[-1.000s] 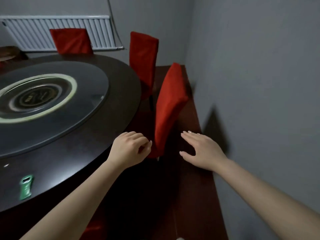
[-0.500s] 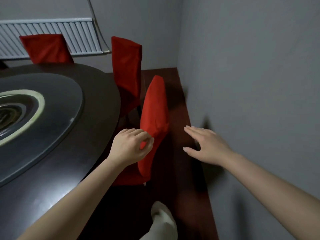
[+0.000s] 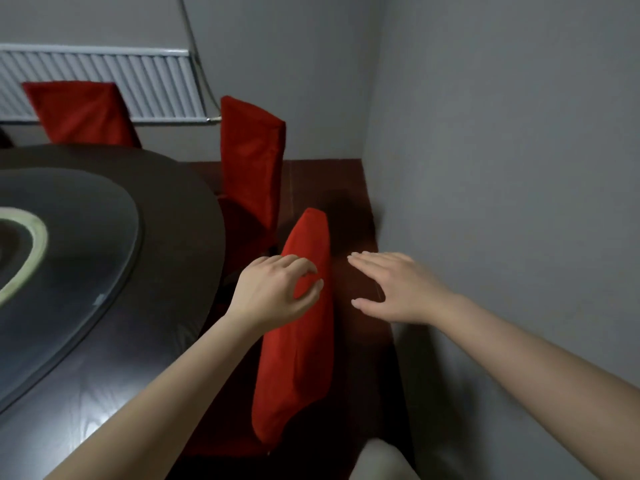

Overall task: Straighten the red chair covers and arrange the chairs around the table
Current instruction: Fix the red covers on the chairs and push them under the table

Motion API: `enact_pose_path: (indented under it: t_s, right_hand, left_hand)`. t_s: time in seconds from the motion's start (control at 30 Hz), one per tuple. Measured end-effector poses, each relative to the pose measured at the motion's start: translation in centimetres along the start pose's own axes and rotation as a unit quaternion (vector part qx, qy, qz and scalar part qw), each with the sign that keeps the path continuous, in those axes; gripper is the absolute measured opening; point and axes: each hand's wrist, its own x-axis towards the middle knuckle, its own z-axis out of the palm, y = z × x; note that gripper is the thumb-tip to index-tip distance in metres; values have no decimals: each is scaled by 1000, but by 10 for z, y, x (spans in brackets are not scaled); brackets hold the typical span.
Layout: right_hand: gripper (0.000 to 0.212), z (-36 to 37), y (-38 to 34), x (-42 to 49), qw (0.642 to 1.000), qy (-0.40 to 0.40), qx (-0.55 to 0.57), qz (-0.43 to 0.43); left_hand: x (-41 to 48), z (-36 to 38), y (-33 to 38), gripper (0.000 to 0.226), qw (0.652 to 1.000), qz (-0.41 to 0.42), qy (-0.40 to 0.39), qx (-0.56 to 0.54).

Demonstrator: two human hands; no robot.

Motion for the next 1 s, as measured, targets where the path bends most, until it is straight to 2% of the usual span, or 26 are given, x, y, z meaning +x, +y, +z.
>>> enact_pose_path:
  t_s: [0.17, 0.33, 0.5, 0.67, 0.77, 0.87, 0.93, 1.0]
  right_hand:
    - [79, 26, 23, 95, 991, -52, -8, -123]
    - [76, 43, 36, 190, 954, -95, -28, -284]
    - [73, 50, 27, 259, 896, -118, -19, -428]
    - [70, 66, 28, 291, 841, -171, -17, -513]
    - [66, 78, 40, 307, 838, -191, -13, -511]
    - [56, 92, 59, 315, 847, -199, -13, -493]
    - [51, 103, 71, 309, 852, -181, -21, -490]
    - [54, 110, 76, 301, 865, -143, -21, -480]
  left_hand:
    - [-14, 26, -34, 56, 988, -148, -42, 32]
    - [-22, 46, -54, 74, 943, -324, -30, 69]
    - [-30, 58, -30, 72, 866, -492, -11, 83]
    - [-39, 74, 32, 73, 765, -639, 20, 75]
    - [-44, 89, 69, 69, 700, -708, 29, 84]
    - [-40, 109, 89, 63, 622, -777, 37, 89]
    - [-33, 121, 94, 64, 593, -798, 12, 105]
    - [-27, 127, 95, 65, 580, -803, -2, 136]
